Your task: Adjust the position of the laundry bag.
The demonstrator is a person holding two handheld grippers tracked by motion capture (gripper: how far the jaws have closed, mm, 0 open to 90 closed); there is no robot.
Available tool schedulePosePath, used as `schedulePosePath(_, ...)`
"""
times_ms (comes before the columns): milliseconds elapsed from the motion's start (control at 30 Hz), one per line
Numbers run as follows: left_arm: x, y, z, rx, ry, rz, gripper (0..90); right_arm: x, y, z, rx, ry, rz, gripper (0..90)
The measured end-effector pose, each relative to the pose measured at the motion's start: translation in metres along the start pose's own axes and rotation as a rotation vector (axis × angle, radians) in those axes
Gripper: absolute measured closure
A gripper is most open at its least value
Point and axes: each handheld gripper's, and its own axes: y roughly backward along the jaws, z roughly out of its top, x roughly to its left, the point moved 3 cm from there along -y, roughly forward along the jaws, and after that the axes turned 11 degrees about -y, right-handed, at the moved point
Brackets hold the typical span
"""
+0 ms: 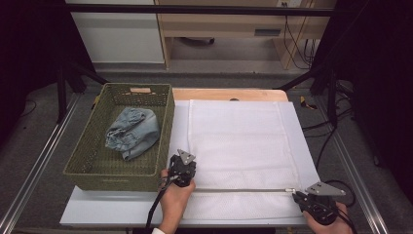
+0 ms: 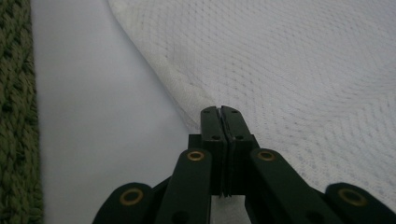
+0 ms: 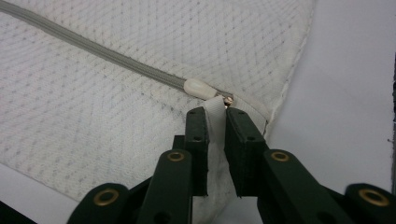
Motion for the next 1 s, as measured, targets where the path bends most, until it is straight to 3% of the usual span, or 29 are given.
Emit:
schedulePosePath(100,-0.001,0.0,0.0,-0.012,0.011,0.002,82.3,0.0,0.0,0.0,-0.008,-0.007,0.003,72.0)
schedulePosePath(133,-0.001,0.002,0.002,-0.032,0.013,0.005,76.4,0.0,0.001,0.001,-0.02,-0.01,0.003,61.6)
schedulePosePath(233,-0.003,0.005,0.005,-0.052,0.01,0.006,65.9,0.0,0.002,0.003,-0.043,-0.008,-0.01,50.5)
schedulePosePath(433,-0.009,0.011,0.016,-0.091,-0.005,0.001,46.6,0.001,0.004,0.007,-0.099,0.005,-0.04,35.0)
schedulePosePath(500,-0.01,0.012,0.018,-0.114,0.002,-0.001,41.5,0.001,0.004,0.007,-0.103,0.002,-0.04,34.0)
schedulePosePath(600,-0.015,0.015,0.022,-0.144,-0.014,-0.004,31.1,0.003,0.005,0.01,-0.129,0.007,-0.045,22.5)
schedulePosePath(833,-0.024,0.019,0.025,-0.172,-0.034,-0.034,17.0,0.002,0.009,0.016,-0.183,-0.021,-0.042,12.5)
schedulePosePath(1000,-0.03,0.025,0.026,-0.2,-0.057,-0.052,9.5,0.001,0.01,0.019,-0.213,-0.05,-0.02,10.3)
